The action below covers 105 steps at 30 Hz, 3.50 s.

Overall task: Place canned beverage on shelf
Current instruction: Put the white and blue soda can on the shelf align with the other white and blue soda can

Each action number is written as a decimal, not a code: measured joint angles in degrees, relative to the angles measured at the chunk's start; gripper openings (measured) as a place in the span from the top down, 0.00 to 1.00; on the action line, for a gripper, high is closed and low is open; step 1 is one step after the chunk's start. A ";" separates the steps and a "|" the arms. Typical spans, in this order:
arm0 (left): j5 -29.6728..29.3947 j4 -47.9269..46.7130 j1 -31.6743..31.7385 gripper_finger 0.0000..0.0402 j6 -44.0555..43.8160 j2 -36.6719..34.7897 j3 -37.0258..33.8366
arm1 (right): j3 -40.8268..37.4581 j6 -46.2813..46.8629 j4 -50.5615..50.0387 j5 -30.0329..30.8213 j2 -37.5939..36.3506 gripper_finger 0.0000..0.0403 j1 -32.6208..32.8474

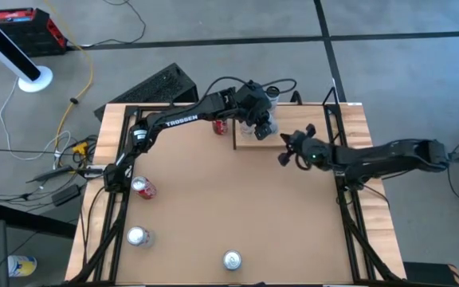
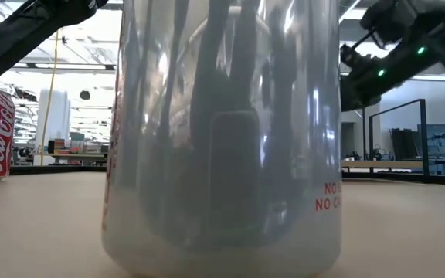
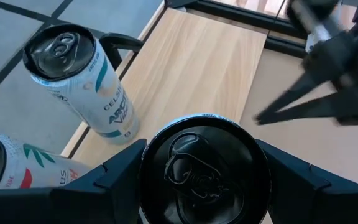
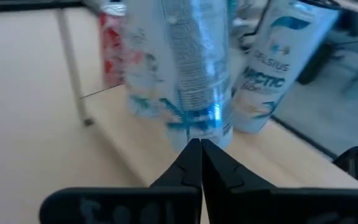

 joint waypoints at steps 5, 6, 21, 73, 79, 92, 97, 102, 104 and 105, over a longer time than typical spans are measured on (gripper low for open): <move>-0.04 -0.05 0.00 0.40 -0.06 0.00 0.00 | -7.37 -1.89 23.62 3.80 7.80 0.94 -3.63; -0.04 -0.20 0.00 0.40 -0.08 0.00 0.00 | -9.25 -3.08 29.76 3.87 8.98 0.94 -4.50; -0.59 0.07 0.00 0.40 -1.16 0.00 0.00 | -17.60 -4.76 61.88 -8.67 20.62 0.94 -9.23; -0.55 1.13 -0.17 0.35 -2.14 -0.09 0.00 | -15.17 -6.15 62.61 -10.85 31.13 0.94 -12.34; -0.04 4.47 -0.45 0.35 -2.16 0.80 0.02 | -15.17 -6.22 62.61 -11.64 31.13 0.94 -12.34; -0.60 7.49 -0.68 0.35 -0.38 5.27 0.02 | -15.19 -7.27 61.95 -11.79 31.11 0.94 -12.97; -0.69 7.74 -0.66 0.35 1.64 5.29 0.02 | -15.19 -7.55 61.93 -11.75 31.11 0.94 -12.97; -0.70 9.46 -0.74 0.35 2.51 5.33 0.02 | -15.19 -7.60 61.97 -11.75 31.11 0.94 -12.97; -0.70 10.35 -0.76 0.35 2.53 5.33 0.02 | -15.19 -7.65 62.06 -11.71 31.11 0.94 -12.97; -0.88 10.60 -0.76 0.35 2.54 5.34 0.02 | -15.19 -7.64 62.09 -11.65 31.11 0.94 -12.97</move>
